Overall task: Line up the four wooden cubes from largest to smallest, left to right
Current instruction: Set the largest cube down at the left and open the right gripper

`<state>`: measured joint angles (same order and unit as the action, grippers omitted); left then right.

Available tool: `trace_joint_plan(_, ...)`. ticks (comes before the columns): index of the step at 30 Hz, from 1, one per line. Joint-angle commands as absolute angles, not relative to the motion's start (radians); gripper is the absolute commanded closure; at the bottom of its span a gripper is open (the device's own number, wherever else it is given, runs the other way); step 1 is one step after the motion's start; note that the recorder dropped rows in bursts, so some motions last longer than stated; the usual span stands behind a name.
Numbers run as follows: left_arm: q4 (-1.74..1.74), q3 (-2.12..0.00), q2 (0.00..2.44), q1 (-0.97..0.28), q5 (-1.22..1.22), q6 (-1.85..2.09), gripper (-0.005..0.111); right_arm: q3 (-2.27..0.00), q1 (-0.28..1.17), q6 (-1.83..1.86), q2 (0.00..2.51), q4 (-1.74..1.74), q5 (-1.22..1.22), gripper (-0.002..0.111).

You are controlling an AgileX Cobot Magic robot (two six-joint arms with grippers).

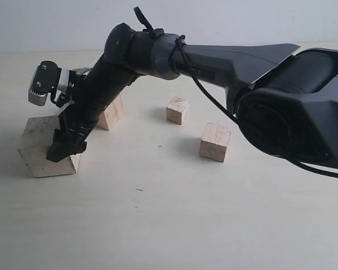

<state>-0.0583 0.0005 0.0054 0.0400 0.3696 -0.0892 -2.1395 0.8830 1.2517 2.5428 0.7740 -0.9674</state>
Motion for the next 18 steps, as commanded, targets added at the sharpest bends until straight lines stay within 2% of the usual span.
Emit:
trace_joint_plan(1, -0.064, 0.000, 0.000, 0.037, 0.366, -0.086, 0.107, -2.144, 0.884, 1.175, 2.540, 0.736, -0.977, 0.086)
trace_joint_plan(4, -0.064, 0.000, 0.000, 0.037, 0.366, -0.086, 0.107, -2.144, 0.884, 1.144, 2.540, 0.711, -0.973, 0.068)
trace_joint_plan(8, -0.064, 0.000, 0.000, 0.037, 0.366, -0.086, 0.107, -2.144, 0.884, 1.121, 2.540, 0.696, -0.973, 0.049)
trace_joint_plan(11, -0.064, 0.000, 0.000, 0.037, 0.366, -0.086, 0.107, -2.144, 0.884, 1.121, 2.538, 0.696, -0.973, 0.044)
trace_joint_plan(18, -0.064, 0.000, 0.000, 0.037, 0.366, -0.086, 0.107, -2.144, 0.884, 1.097, 2.537, 0.635, -0.991, 0.044)
